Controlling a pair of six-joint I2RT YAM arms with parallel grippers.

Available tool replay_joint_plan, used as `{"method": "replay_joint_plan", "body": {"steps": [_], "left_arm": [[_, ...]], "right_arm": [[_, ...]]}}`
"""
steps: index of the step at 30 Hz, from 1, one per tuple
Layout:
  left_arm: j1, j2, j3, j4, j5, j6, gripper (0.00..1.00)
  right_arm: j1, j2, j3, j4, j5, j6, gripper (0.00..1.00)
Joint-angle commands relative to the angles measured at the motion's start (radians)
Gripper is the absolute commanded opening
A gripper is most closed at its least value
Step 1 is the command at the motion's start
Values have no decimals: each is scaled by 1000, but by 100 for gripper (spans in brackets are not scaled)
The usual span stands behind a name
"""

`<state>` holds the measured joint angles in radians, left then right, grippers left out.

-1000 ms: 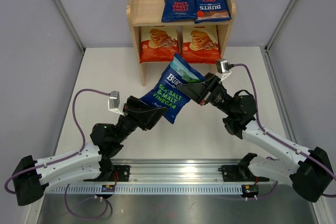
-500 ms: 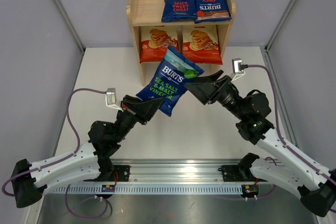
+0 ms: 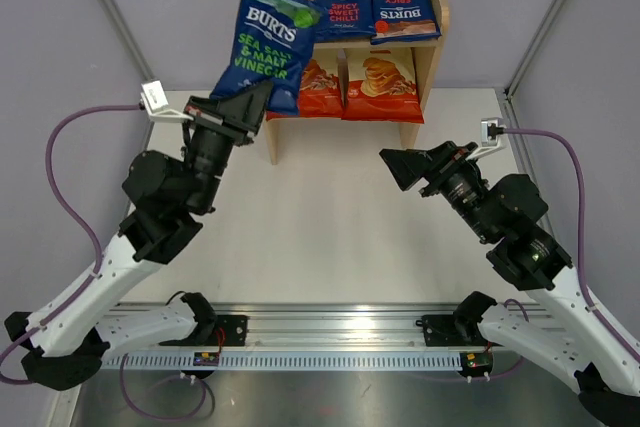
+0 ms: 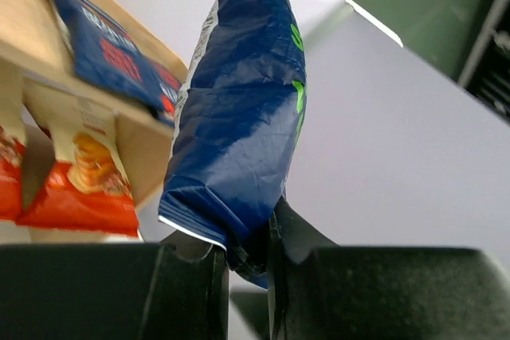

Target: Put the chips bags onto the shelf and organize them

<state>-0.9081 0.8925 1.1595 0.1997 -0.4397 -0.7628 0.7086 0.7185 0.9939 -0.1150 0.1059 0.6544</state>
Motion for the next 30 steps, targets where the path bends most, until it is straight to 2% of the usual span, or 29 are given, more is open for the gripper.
{"method": "replay_joint_plan", "body": {"steps": [1, 4, 8, 15, 19, 22, 30], "left_arm": [[106, 89, 167, -197, -54, -154, 0], [184, 218, 290, -258, -2, -223, 0], [235, 377, 541, -356, 1, -224, 0], [339, 592, 759, -414, 32, -283, 0], [382, 739, 921, -523, 56, -323, 0], [405, 795, 1000, -568, 65, -346, 1], [443, 888, 1077, -661, 73, -386, 2]], "right_arm": [[-3, -39, 3, -77, 77, -24, 99], [-3, -71, 0, -100, 95, -18, 99], [-4, -108, -3, -133, 113, -13, 99], [-3, -169, -8, -167, 137, -2, 99], [-3, -186, -6, -184, 135, 1, 99], [-3, -201, -12, -186, 135, 7, 100], [-3, -228, -17, -196, 138, 19, 99]]}}
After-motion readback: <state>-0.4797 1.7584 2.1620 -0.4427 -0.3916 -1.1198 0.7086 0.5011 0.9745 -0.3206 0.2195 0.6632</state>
